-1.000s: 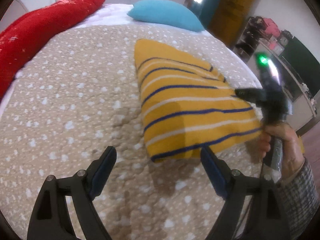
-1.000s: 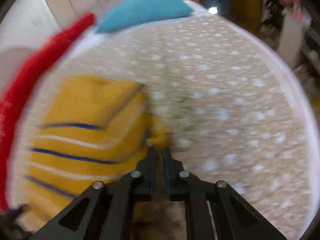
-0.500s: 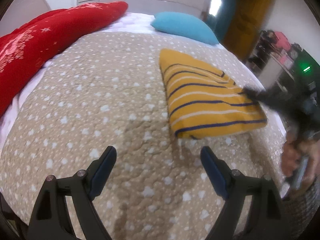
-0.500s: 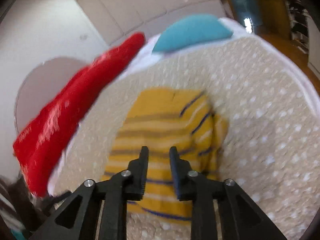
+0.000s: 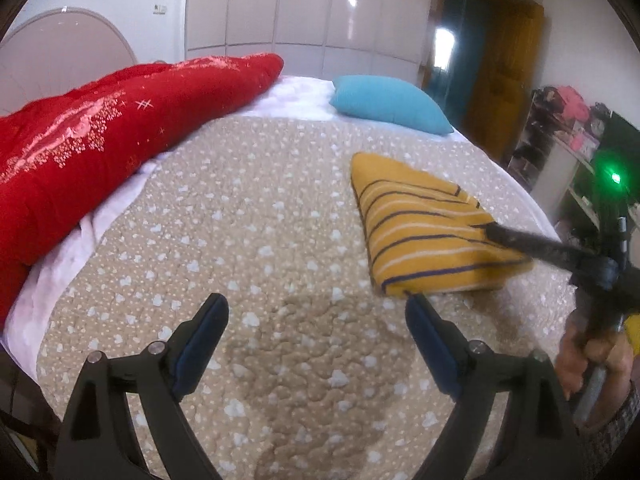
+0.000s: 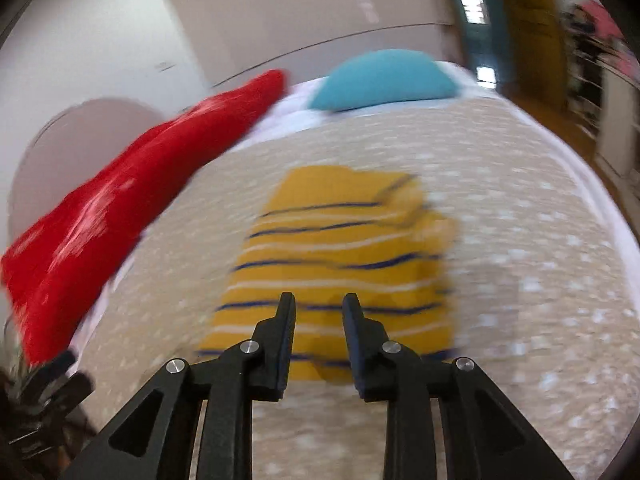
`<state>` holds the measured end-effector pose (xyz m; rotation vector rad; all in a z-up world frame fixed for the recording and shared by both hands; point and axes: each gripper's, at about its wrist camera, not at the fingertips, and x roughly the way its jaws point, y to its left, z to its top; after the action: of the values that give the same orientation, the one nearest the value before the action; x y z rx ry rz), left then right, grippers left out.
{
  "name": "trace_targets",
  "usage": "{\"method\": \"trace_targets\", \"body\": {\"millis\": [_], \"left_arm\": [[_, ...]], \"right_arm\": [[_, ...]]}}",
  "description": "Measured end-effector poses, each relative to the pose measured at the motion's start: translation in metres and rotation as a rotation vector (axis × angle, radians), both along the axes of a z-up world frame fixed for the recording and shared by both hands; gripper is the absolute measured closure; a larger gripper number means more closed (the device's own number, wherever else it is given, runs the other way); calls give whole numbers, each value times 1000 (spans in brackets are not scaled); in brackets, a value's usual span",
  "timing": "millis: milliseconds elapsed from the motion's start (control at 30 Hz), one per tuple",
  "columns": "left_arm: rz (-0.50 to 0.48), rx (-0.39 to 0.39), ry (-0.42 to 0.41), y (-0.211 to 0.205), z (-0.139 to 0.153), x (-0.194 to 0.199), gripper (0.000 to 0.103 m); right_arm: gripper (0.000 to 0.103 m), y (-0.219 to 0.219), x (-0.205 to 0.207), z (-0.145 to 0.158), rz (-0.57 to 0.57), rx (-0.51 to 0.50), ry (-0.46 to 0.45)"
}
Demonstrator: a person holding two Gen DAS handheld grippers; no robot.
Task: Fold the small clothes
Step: 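Release the sweater and pull the right gripper back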
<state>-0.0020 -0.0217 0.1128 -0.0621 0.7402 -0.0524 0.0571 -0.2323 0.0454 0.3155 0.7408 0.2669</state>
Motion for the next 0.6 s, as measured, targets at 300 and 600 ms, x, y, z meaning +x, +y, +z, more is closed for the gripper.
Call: {"method": "trace_targets", "body": {"millis": [300, 600], "left_arm": [[100, 129, -138, 6, 15, -26, 4], [202, 126, -358, 4, 40, -57, 0]], "right_arm": [[75, 33, 9, -40, 37, 32, 105], [56, -84, -9, -65, -303, 160, 190]]}}
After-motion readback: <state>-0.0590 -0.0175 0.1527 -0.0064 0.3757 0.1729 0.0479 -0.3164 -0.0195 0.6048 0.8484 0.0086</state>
